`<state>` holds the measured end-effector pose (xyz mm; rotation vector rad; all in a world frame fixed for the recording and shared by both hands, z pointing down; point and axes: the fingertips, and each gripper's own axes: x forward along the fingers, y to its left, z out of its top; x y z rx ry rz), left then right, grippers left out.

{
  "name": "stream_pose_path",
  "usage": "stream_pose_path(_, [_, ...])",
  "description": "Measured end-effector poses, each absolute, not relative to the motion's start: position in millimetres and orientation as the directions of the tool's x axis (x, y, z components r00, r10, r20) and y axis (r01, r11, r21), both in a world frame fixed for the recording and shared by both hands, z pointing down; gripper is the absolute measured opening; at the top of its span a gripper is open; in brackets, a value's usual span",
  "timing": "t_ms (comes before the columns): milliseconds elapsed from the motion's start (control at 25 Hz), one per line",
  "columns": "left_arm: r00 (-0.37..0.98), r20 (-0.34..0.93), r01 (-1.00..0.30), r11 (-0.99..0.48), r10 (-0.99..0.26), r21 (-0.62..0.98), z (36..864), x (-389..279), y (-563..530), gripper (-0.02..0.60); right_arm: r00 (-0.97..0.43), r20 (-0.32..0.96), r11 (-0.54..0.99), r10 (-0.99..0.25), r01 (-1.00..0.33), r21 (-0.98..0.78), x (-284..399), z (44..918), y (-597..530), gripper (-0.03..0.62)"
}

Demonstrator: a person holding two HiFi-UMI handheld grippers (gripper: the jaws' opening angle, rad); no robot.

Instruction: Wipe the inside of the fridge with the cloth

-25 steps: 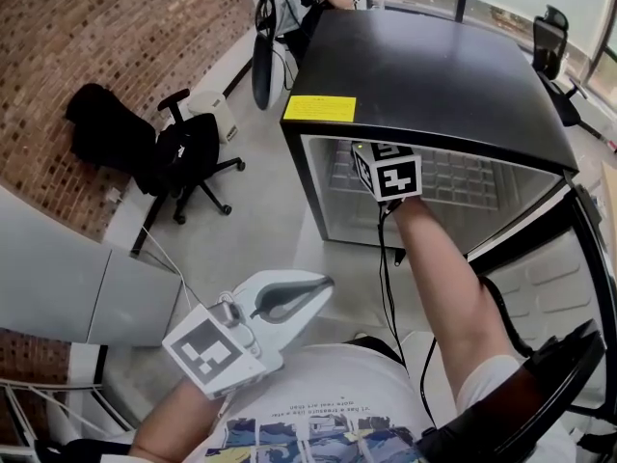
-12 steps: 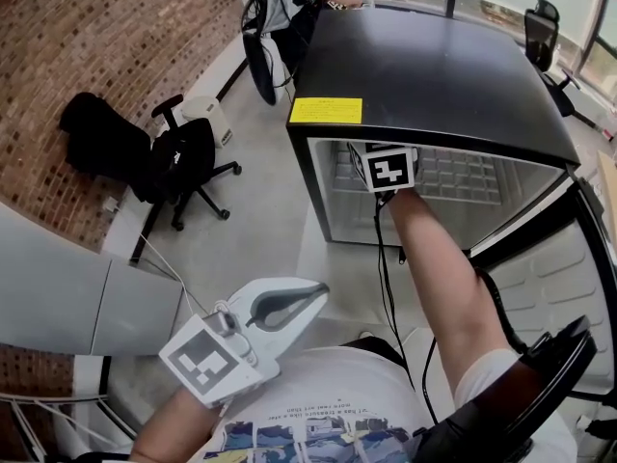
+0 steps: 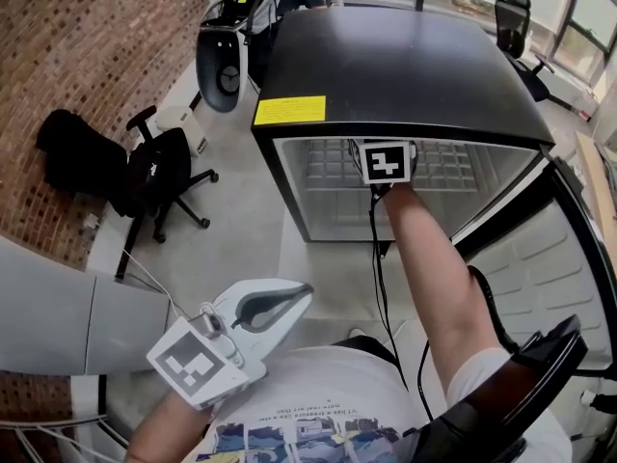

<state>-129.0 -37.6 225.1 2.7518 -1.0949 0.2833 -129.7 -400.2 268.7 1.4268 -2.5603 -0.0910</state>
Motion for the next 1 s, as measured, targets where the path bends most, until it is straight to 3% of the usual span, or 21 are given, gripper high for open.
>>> stream_pose_path(520, [0.774, 0.214, -0.625, -0.773, -0.596, 0.106, 222.8, -106.2, -50.4, 0.006, -0.416, 0.124, 0.434, -0.901, -0.879, 0.2, -58.9, 254.9, -399.6, 0.055])
stream_pose_path(760, [0.804, 0.208, -0.584, -0.805, -0.556, 0.106, 223.7, -92.5, -54.9, 0.005, -0.309, 0.18, 0.338, -0.934, -0.926, 0.167, -10.1, 270.6, -409.5, 0.055])
stream_pose_path(1000, [0.825, 0.202, -0.555, -0.825, -0.529, 0.105, 224.0, -84.0, -56.1, 0.005, -0.178, 0.157, 0.207, -0.971, -0.959, 0.194, 27.0, 254.6, -407.5, 0.055])
